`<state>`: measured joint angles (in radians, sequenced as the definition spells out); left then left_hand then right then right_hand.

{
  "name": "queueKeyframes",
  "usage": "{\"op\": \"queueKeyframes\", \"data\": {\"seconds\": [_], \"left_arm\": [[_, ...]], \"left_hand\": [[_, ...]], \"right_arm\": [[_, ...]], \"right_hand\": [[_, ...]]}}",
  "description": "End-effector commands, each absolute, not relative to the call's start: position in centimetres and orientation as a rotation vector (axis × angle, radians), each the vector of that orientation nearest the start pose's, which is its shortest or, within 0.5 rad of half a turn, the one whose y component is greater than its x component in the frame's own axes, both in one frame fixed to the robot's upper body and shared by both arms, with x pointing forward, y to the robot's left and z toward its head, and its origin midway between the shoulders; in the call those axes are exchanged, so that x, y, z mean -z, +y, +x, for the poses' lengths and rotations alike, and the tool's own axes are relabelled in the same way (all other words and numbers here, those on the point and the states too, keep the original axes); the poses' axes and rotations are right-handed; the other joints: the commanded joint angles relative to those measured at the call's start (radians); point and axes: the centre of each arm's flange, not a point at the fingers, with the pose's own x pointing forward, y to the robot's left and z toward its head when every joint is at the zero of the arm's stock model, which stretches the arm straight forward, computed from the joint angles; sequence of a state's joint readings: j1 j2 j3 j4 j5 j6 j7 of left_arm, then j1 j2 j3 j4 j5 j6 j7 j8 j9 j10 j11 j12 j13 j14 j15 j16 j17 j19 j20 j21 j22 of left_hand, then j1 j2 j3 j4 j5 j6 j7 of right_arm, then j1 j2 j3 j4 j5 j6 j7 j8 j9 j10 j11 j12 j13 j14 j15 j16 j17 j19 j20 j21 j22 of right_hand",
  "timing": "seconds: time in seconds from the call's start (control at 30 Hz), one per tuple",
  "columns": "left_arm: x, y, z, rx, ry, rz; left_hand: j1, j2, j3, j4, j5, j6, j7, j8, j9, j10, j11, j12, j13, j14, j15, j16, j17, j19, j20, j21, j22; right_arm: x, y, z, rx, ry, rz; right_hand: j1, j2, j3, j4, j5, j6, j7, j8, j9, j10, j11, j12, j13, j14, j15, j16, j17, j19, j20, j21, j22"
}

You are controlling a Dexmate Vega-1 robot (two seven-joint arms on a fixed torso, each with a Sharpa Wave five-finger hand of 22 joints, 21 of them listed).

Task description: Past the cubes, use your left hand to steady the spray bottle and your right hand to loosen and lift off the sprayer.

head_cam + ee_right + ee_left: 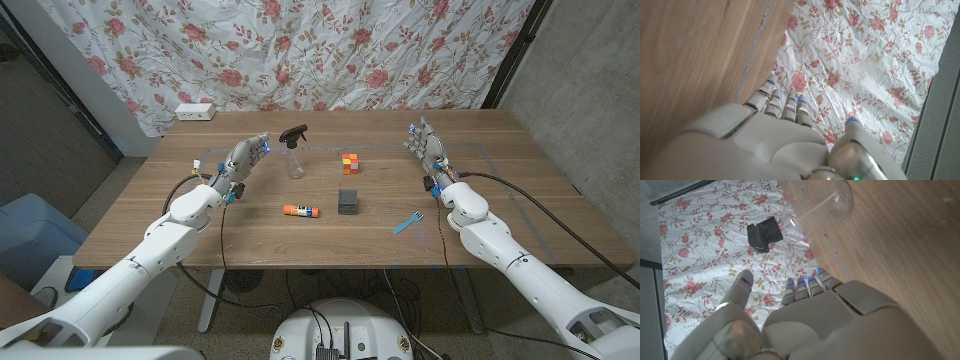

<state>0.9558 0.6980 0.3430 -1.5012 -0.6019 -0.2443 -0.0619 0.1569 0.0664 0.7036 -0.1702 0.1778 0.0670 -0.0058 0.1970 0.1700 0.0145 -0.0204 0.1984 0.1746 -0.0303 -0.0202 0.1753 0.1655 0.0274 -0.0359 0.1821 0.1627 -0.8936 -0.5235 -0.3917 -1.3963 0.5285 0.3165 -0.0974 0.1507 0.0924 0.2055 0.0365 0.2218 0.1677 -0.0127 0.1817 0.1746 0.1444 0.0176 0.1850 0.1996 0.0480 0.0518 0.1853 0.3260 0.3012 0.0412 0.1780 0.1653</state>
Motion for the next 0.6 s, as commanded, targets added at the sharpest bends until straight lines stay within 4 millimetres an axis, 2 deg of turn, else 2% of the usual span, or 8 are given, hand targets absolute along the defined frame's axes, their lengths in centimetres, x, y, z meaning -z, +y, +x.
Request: {"op": "queueKeyframes", "data": {"seconds": [0.03,0.2,0.4,0.6], "left_arm": [[2.6,32.6,61.0,0.302,-0.607,0.207],[2.5,33.1,60.8,0.31,-0.592,0.246],[2.8,33.5,60.8,0.303,-0.589,0.246],[2.6,33.5,61.7,0.322,-0.577,0.286]], "left_hand": [[0.033,-0.008,0.006,-0.019,0.003,0.021,-0.004,0.01,0.005,0.019,-0.022,0.012,0.006,0.017,-0.011,0.007,0.002,0.019,0.001,0.006,0.003],[0.046,-0.015,0.008,-0.022,0.004,0.025,-0.011,0.011,0.006,0.028,-0.033,0.013,0.006,0.02,-0.017,0.007,0.002,0.023,0.001,0.006,0.003],[0.06,-0.022,0.012,-0.024,0.008,0.034,-0.005,0.013,0.006,0.034,-0.034,0.014,0.007,0.023,-0.019,0.007,0.003,0.029,0.004,0.006,0.003],[0.076,-0.03,0.016,-0.025,0.011,0.034,-0.005,0.012,0.006,0.042,-0.045,0.015,0.007,0.034,-0.022,0.009,0.003,0.034,0.004,0.006,0.002]], "right_arm": [[3.3,-26.8,62.7,-0.14,-0.656,-0.053],[3.5,-26.6,62.5,-0.138,-0.657,-0.052],[3.8,-26.3,62.3,-0.134,-0.654,-0.055],[3.9,-25.9,62.3,-0.136,-0.653,-0.057]], "right_hand": [[0.018,0.001,0.004,-0.005,0.006,0.004,-0.002,0.005,0.004,-0.003,-0.001,0.003,0.001,-0.005,0.003,0.002,0.0,-0.005,-0.004,0.002,0.002],[0.019,0.001,0.005,-0.006,0.006,0.004,-0.001,0.005,0.004,-0.004,-0.003,0.003,-0.001,-0.006,0.002,0.003,-0.002,-0.005,-0.005,0.002,0.002],[0.019,0.002,0.006,-0.008,0.006,0.004,0.0,0.006,0.004,-0.004,-0.001,0.003,-0.002,-0.006,0.002,0.004,-0.006,-0.006,-0.005,0.003,0.002],[0.019,0.002,0.007,-0.009,0.006,0.003,-0.001,0.005,0.004,-0.006,-0.001,0.003,-0.003,-0.009,0.002,0.004,-0.008,-0.007,-0.006,0.004,0.002]]}}
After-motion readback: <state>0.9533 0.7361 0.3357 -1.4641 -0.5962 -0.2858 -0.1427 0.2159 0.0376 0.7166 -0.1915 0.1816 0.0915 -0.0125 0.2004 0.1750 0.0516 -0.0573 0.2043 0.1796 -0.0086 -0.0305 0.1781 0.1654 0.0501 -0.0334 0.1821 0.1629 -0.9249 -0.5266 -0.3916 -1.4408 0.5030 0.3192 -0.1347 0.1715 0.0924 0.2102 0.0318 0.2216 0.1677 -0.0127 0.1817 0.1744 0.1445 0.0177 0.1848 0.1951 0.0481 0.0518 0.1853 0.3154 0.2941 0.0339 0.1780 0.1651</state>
